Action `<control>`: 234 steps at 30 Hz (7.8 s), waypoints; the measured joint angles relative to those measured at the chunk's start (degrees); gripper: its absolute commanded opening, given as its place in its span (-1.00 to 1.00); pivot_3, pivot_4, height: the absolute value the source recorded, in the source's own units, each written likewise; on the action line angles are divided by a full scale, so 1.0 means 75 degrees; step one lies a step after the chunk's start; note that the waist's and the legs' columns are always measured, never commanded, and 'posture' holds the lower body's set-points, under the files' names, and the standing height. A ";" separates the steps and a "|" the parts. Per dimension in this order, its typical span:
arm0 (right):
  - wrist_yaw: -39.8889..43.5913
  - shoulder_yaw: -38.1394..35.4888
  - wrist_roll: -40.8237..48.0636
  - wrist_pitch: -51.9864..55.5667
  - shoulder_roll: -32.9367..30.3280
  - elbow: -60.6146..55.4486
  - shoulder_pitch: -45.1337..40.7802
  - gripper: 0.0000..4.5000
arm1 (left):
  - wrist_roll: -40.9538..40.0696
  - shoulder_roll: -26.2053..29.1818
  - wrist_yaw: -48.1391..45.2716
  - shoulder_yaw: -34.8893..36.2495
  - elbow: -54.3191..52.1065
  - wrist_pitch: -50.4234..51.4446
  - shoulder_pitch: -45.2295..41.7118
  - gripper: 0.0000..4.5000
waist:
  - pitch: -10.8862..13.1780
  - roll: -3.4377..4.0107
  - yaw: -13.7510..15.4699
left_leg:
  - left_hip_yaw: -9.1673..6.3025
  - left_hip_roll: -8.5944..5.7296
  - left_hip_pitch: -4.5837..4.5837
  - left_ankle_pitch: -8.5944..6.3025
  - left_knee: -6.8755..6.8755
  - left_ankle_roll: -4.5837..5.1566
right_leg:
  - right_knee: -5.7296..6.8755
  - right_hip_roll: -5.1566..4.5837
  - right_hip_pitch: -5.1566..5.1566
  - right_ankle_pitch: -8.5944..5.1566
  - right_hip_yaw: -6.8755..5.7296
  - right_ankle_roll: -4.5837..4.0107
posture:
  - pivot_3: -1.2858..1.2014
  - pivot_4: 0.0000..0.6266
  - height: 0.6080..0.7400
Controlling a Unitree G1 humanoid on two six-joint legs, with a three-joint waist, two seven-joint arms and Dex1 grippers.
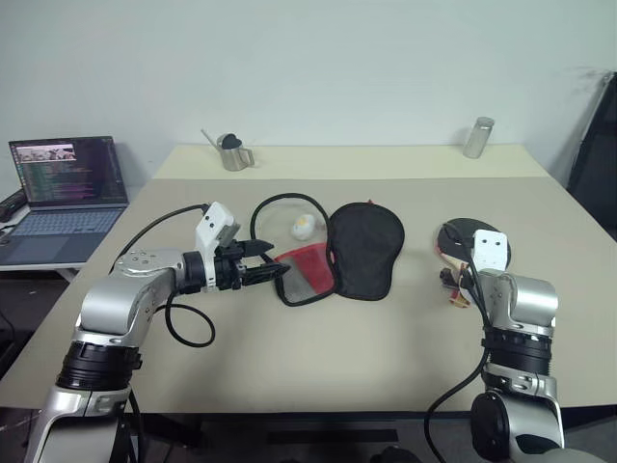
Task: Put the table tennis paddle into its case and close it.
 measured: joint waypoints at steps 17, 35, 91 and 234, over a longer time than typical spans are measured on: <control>-0.1043 0.0130 -0.0017 -0.1383 -0.0029 0.1369 -0.0853 -0.53 | -0.0019 0.0159 0.0347 0.0278 -0.0150 0.0021 0.0158 0.58 | 0.0005 0.0005 0.0037 | 0.0067 0.0000 0.0083 0.0004 -0.0065 0.0012 | 0.0001 0.0010 0.0021 0.0014 0.0085 0.0007 | 0.03 -0.52 1.00; -0.1861 0.0500 0.0921 -0.2534 0.2224 0.2588 -0.3269 -0.53 | -0.0074 0.0433 0.0756 0.0687 -0.0616 0.0398 0.0688 0.58 | 0.0004 0.0004 -0.0191 | 0.0176 0.0091 -0.0003 0.0004 -0.0101 0.0005 | -0.0008 0.0080 -0.0127 0.0025 0.0163 -0.0013 | 0.03 -0.52 1.00; -0.2778 0.1769 0.3408 -0.0450 0.2163 0.1747 -0.1927 -0.53 | -0.0650 0.0861 0.1190 0.1038 -0.1793 0.1326 0.1541 0.58 | 0.0003 0.0004 -0.0342 | 0.0189 0.0120 -0.0019 0.0005 -0.0097 0.0003 | 0.0000 0.0111 -0.0151 0.0038 0.0173 -0.0034 | 0.03 -0.52 1.00; 0.3170 0.0359 0.4899 -0.0683 0.0227 0.2815 -0.0434 1.00 | -0.0163 0.0601 -0.0072 0.0073 -0.0898 0.0323 0.1265 0.99 | -0.0018 -0.0035 -0.0056 | 0.0191 0.0134 0.0117 -0.0027 0.0001 0.0050 | -0.0022 0.0141 0.0035 0.0114 0.0168 -0.0026 | 0.03 -0.52 1.00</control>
